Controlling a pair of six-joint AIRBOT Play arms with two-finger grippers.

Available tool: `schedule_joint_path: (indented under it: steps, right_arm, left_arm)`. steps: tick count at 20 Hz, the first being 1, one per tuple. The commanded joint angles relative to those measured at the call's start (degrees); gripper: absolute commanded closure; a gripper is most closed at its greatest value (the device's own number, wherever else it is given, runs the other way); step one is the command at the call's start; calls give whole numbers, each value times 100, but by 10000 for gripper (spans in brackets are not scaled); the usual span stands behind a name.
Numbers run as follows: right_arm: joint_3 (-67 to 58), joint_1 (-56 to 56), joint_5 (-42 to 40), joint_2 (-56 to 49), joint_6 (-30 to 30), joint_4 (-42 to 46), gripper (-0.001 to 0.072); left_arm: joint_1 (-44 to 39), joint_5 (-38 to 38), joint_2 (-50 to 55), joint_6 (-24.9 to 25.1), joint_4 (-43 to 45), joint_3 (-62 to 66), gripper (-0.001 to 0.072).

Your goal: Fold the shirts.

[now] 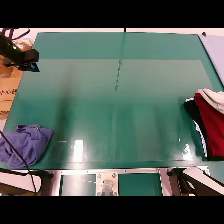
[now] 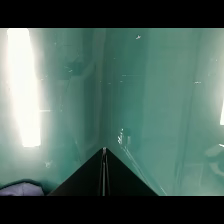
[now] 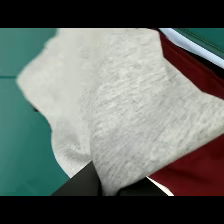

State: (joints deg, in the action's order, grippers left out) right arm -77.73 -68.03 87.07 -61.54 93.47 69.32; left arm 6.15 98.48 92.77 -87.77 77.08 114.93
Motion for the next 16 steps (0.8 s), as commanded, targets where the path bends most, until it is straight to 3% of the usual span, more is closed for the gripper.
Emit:
schedule_joint_path:
  steps: [1, 3, 4, 5, 6, 7, 9, 11, 12, 13, 16]
  right_arm:
    - [804, -13, -72, 199, 39, 802, 700]
    - [1419, -13, -358, 197, 39, 1307, 699]
    - [1694, -15, -483, 188, 42, 1644, 593]
    - [1917, -17, -496, 160, 42, 2046, 254]
    - [2057, -17, -413, 149, 42, 2411, 33]
    - [2098, -15, -267, 138, 70, 2671, 32]
    - [1932, 15, -197, 138, 260, 2507, 33]
    - [1506, 321, -337, 138, 319, 1539, 53]
    - [1296, 645, -505, 138, 295, 957, 336]
    - [1104, 1093, -697, 140, 44, 374, 684]
    - [890, 2702, -1244, 140, 39, -157, 700]
  left_arm:
    - [7, 9, -2, 42, 0, -2, 685]
    - [7, 15, -2, 44, -2, -2, 685]
    - [7, 15, -2, 46, 0, -2, 685]
    - [7, 13, -2, 85, -2, -2, 685]
    - [7, 13, -2, 85, -2, -2, 685]
    - [7, 13, -4, 85, -2, -2, 685]
    - [7, -17, -4, 155, -26, -2, 686]
    - [7, -98, -11, 363, -129, 0, 686]
    - [7, -136, -28, 420, -173, -2, 686]
    - [7, -168, -79, 426, -245, 0, 686]
    - [7, -111, -348, 422, -299, -127, 687]
